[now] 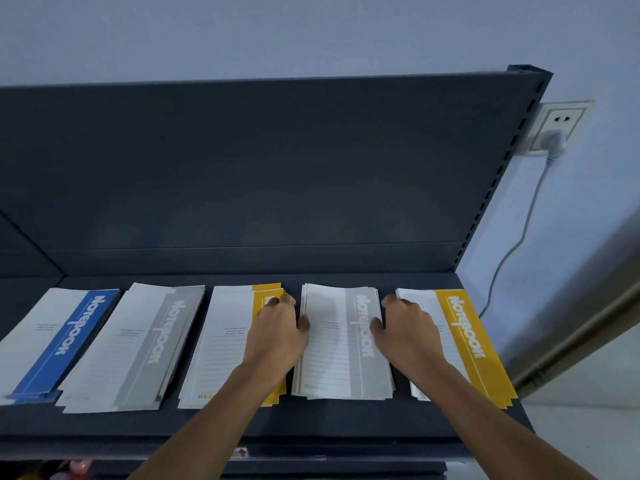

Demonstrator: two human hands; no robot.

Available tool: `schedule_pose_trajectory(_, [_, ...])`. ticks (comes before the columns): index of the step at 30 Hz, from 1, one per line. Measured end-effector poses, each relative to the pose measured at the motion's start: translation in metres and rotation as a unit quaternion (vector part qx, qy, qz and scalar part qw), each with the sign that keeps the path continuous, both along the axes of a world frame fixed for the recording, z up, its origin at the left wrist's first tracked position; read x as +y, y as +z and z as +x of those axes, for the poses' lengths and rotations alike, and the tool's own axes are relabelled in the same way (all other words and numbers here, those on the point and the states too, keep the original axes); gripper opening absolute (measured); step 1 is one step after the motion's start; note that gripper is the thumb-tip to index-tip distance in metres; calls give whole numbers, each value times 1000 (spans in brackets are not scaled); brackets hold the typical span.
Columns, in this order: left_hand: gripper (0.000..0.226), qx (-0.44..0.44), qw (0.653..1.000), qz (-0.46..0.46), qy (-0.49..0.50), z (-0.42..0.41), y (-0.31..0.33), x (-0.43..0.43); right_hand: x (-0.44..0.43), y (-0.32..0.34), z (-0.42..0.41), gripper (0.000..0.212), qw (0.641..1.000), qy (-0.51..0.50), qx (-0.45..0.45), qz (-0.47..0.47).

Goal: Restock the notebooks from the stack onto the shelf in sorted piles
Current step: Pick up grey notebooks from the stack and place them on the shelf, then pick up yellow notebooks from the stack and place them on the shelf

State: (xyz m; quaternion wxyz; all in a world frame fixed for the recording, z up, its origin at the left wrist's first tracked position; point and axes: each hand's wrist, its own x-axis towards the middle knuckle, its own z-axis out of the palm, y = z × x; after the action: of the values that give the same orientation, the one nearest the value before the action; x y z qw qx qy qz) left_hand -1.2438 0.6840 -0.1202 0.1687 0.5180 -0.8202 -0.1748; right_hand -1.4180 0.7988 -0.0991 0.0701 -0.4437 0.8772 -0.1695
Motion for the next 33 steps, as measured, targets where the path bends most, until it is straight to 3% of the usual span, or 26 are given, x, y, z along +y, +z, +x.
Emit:
schedule_pose_trajectory(5, [28,36,999,9,11,39,21,-9,-29,18,32,26,995,70,-16,-63])
schedule_pose_trajectory(15, [23,55,994,-10,89,196,56,-47,-113,44,181,23,953,288,-56,-74])
schedule_pose_trajectory(23, [24,54,980,4,193,371,71,-83,-184,58,345,21,919,390,-45,-46])
schedule_pose_trajectory(33, [18,50,963,-53,258,581,72,-118,-254,58,556,20,877,475,-54,-40])
